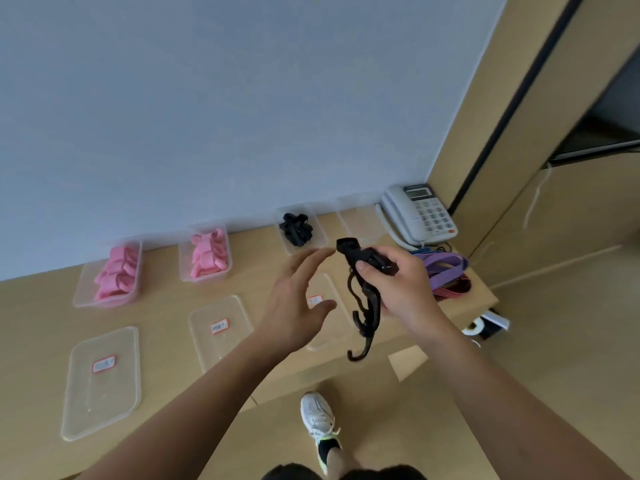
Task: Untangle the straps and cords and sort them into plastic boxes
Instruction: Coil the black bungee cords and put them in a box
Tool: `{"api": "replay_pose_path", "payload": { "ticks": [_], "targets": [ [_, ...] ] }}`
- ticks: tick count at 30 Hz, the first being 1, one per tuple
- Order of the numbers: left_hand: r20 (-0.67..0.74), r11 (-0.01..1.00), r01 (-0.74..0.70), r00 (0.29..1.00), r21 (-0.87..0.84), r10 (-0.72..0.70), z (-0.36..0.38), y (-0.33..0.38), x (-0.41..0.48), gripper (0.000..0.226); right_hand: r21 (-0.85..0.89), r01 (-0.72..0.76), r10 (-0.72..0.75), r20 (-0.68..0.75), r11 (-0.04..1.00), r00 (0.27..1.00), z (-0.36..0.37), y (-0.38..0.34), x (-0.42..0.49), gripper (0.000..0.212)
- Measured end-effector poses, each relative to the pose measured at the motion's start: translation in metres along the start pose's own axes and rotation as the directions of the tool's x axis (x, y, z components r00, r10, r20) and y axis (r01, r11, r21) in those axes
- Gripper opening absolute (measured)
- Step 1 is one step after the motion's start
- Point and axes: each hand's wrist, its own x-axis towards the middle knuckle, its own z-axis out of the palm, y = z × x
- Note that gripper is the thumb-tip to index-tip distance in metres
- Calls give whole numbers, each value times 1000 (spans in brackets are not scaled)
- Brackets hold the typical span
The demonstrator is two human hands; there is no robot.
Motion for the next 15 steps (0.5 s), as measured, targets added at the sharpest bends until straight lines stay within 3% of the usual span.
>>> {"api": "replay_pose_path", "payload": {
  "ticks": [3,7,9,12,15],
  "targets": [
    [57,981,-185,981,-50,188,-2,36,13,89,189,1,0,-2,982,1000,-26,-35,-25,13],
    [136,947,-225,956,-229,260,-7,82,26,80,292,-5,8,-10,956,1000,-55,-73,-42,24],
    [219,922,-200,934,-332,282,-12,98,33,72,236,53,-41,-57,970,998,-67,-82,-43,18],
    [311,885,-75,920,-460,239,-18,116,43,59,-58,159,-165,-122,986,979,-84,-89,-40,13],
    [239,885,-71,950,-461,201,-13,132,51,42,-142,180,-200,-137,973,970,-98,-96,-34,15]
  ]
}}
